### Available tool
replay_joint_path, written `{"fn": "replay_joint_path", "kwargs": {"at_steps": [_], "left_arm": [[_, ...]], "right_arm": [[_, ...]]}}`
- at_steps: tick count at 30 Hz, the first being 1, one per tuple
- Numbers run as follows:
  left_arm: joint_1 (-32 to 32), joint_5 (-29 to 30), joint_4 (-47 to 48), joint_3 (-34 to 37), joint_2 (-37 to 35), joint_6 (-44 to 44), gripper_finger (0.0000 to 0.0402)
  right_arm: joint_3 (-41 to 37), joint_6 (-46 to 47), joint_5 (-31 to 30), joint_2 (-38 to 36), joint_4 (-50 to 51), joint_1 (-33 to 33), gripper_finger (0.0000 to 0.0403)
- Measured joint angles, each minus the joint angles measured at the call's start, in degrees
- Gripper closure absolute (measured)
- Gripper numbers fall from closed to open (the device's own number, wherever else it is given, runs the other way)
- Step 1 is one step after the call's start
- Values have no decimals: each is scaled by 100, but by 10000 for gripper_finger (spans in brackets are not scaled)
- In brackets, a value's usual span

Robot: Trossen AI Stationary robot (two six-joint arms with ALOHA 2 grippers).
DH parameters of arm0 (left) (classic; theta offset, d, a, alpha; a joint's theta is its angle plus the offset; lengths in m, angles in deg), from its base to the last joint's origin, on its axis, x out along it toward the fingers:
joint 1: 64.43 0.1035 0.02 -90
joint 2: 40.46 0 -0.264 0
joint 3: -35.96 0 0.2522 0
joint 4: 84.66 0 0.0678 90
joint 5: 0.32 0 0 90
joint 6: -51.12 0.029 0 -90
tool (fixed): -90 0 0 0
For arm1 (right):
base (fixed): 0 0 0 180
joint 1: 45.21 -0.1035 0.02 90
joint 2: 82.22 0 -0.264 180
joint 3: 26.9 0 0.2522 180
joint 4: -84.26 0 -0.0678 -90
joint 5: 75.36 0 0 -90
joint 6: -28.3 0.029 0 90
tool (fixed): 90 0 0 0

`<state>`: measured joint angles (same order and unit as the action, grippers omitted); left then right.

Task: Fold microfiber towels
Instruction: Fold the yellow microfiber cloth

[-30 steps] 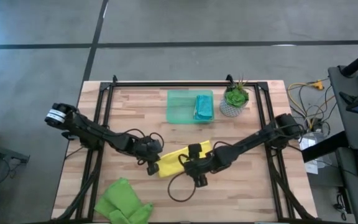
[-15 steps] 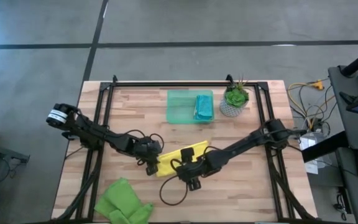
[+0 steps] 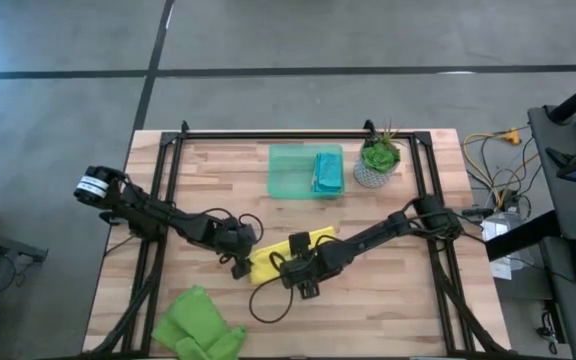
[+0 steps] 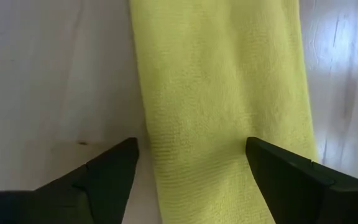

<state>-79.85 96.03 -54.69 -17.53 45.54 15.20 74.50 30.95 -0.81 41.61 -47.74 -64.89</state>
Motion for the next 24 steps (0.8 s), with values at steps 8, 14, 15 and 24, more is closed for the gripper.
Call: {"fn": "replay_joint_path", "kwargs": {"at_steps": [8, 14, 15, 24], "left_arm": [[32, 0, 296, 0, -86, -131, 47], [34, 0, 393, 2, -264, -142, 47], [35, 3, 390, 2, -297, -145, 47], [48, 331, 417, 4, -686, -168, 47]], "right_arm": [[4, -122, -63, 14, 7, 20, 151], [-2, -122, -67, 20, 3, 13, 209], [-3, -122, -69, 21, 0, 13, 220], [-18, -122, -478, 40, -31, 37, 353]]}}
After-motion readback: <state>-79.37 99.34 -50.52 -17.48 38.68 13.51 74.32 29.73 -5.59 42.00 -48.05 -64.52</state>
